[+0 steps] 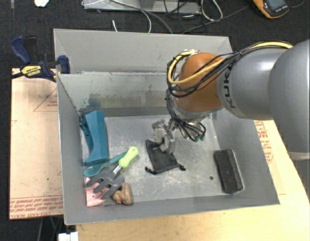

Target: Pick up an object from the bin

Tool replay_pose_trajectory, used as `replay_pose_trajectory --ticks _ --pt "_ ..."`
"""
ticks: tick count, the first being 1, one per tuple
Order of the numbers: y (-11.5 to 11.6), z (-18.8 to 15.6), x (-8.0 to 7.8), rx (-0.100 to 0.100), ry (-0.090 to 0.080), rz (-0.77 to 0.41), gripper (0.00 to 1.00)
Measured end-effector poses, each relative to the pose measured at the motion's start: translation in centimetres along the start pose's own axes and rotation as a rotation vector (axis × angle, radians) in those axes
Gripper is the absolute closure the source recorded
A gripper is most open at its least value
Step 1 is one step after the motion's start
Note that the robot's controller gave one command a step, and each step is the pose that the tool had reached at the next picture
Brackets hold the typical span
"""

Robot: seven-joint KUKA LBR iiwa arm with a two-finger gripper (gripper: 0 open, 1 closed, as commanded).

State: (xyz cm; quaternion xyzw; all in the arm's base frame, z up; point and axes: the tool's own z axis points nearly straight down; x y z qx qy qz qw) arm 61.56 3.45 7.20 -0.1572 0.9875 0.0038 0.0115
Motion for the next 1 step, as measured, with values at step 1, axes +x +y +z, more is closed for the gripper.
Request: replay_pose_trajectory --ticks 1 --pt "0.0 0.0 0.0 0.0 0.0 0.0 1.0"
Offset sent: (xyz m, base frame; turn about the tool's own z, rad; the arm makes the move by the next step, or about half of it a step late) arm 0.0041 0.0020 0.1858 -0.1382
